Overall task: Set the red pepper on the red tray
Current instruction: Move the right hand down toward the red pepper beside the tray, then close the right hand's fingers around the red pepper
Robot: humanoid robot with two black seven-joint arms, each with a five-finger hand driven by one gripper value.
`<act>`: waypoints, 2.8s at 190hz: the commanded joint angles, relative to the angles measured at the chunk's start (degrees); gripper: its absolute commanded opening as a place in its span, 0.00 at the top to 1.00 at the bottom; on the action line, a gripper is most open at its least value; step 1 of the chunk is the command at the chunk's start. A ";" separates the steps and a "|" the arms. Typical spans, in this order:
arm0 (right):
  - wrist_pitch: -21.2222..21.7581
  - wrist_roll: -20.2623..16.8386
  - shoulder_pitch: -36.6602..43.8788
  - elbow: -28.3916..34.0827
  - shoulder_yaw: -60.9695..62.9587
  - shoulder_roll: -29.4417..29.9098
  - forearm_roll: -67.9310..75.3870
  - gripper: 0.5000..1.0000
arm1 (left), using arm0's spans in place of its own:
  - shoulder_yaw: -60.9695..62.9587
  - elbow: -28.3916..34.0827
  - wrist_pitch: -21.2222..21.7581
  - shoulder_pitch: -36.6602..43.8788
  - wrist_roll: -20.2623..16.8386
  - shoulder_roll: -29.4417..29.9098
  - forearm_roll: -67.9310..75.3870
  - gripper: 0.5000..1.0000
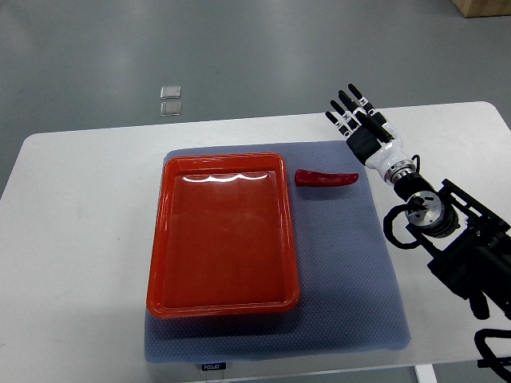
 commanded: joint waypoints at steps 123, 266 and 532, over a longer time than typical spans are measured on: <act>-1.85 -3.34 13.54 2.28 -20.83 -10.02 -34.71 0.18 | 0.00 0.07 0.05 -0.09 -0.01 0.00 0.01 0.00; -10.37 -4.31 21.97 4.83 -49.48 -15.21 -62.75 0.22 | 0.09 0.24 0.05 -0.09 -0.01 0.00 0.01 0.00; -15.38 -5.01 20.74 1.49 -53.96 -13.45 -63.54 0.82 | 0.00 0.24 0.05 0.00 -0.01 0.00 0.01 0.00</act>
